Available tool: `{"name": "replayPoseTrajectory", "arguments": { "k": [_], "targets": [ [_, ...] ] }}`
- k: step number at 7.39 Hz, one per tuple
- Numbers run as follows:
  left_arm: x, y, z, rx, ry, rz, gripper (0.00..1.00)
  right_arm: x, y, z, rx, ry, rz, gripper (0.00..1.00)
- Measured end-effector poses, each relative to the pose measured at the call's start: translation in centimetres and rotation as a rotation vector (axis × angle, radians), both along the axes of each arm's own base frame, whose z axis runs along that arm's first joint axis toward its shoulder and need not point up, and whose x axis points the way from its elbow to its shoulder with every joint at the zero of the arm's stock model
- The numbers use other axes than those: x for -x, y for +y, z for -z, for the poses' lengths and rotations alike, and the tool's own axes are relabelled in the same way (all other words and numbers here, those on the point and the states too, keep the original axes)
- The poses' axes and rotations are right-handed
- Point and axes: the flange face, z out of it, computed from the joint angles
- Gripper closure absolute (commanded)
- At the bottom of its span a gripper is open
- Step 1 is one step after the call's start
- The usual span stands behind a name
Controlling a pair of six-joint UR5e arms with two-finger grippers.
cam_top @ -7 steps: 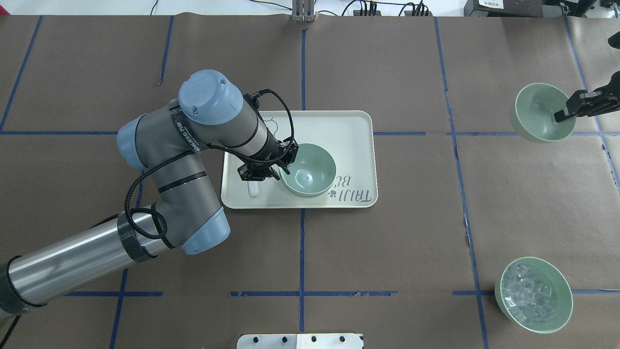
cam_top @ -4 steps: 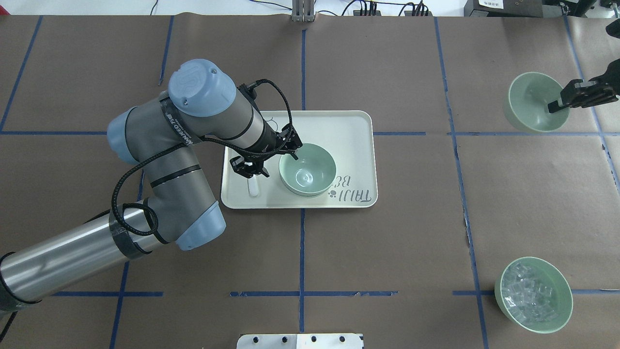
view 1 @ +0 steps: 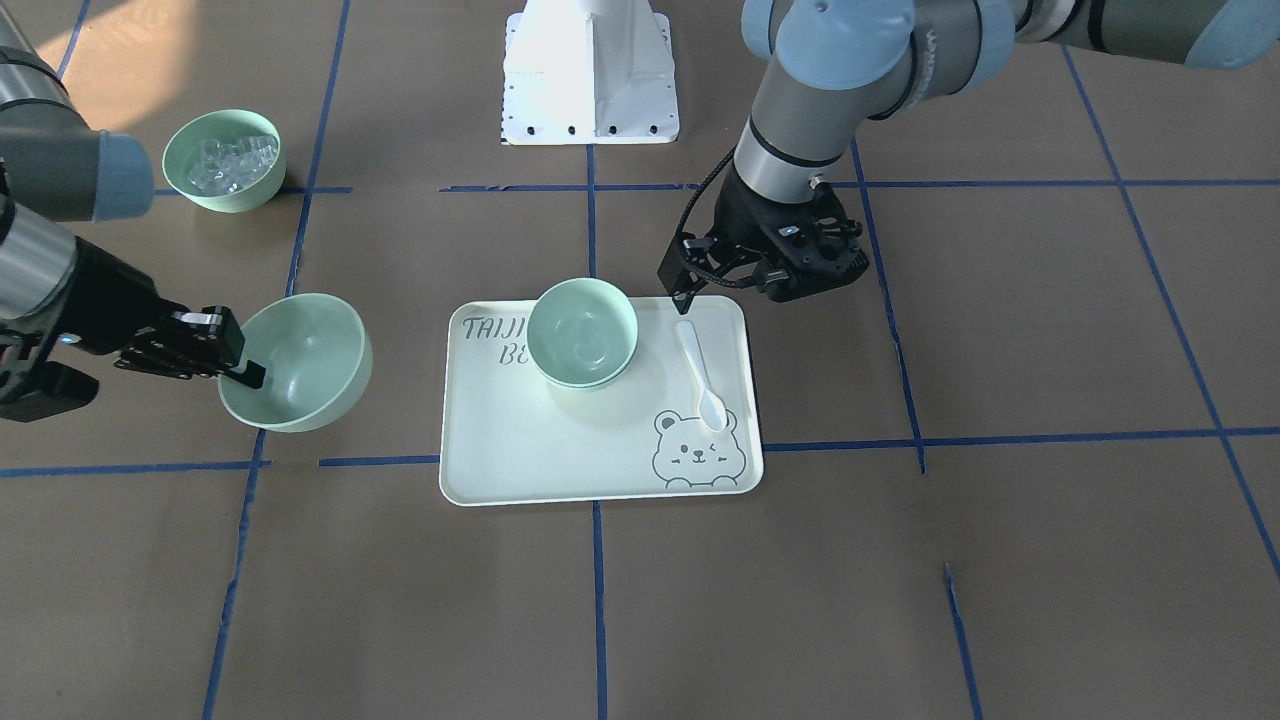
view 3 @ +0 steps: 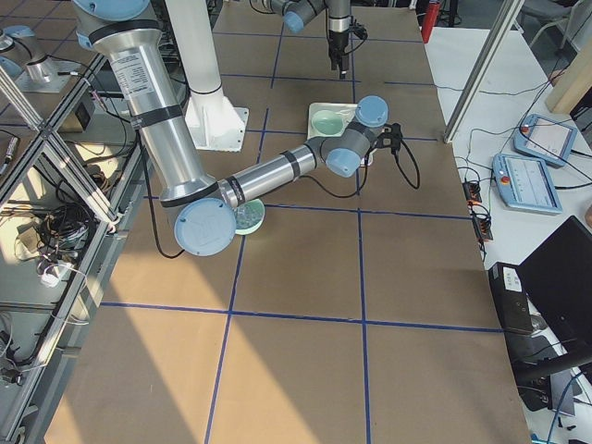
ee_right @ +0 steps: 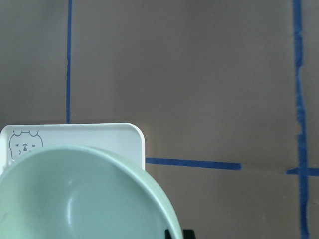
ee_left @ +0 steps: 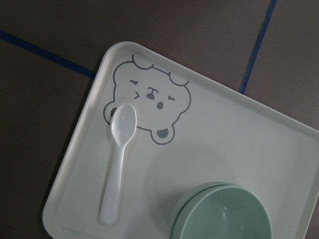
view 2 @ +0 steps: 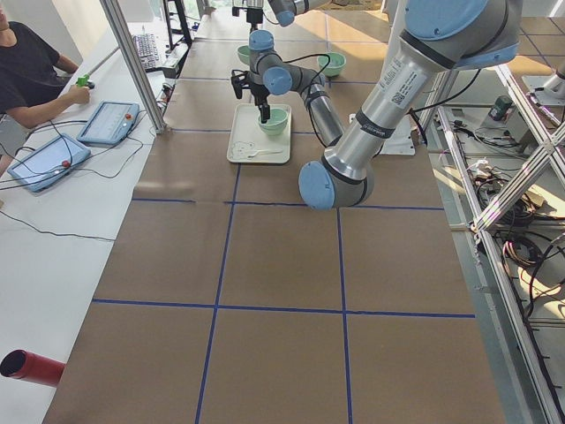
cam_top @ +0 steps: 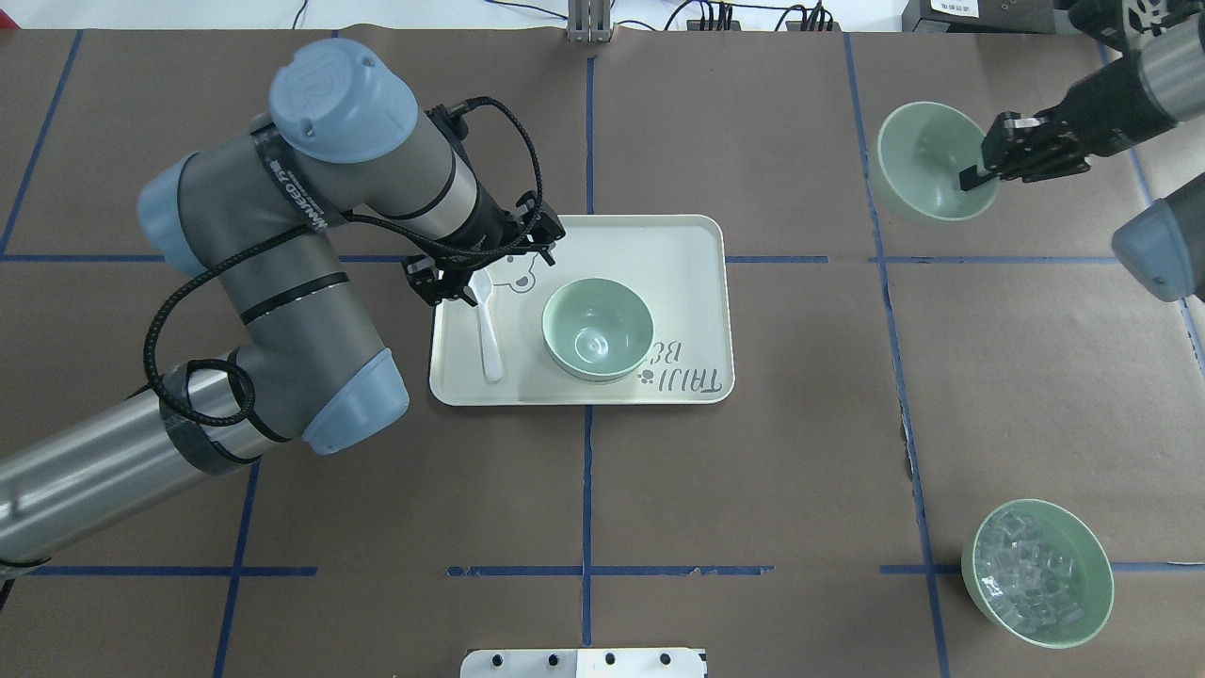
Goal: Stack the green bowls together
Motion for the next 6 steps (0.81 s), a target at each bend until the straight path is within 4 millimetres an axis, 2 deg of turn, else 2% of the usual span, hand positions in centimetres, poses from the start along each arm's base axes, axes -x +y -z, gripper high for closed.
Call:
{"name": "replayPoseTrajectory", "arguments": {
  "k": [2,3,6],
  "targets": [
    [6.9,-1.5,-1.9,-0.059,-0.044,0.027,0.00,7.8,2.1,3.9,-0.013,0.047,0.004,1.00],
    [9.2,-2.1,-2.9,-0.087,-0.065,0.027,0.00,11.1,3.4,6.0,-0.016,0.079,0.005,1.00],
    [13.6,-2.9,-6.3,-0.138,-0.131,0.002,0.00,18.4,6.9,11.3,-0.030,0.140,0.010,1.00]
  ]
}}
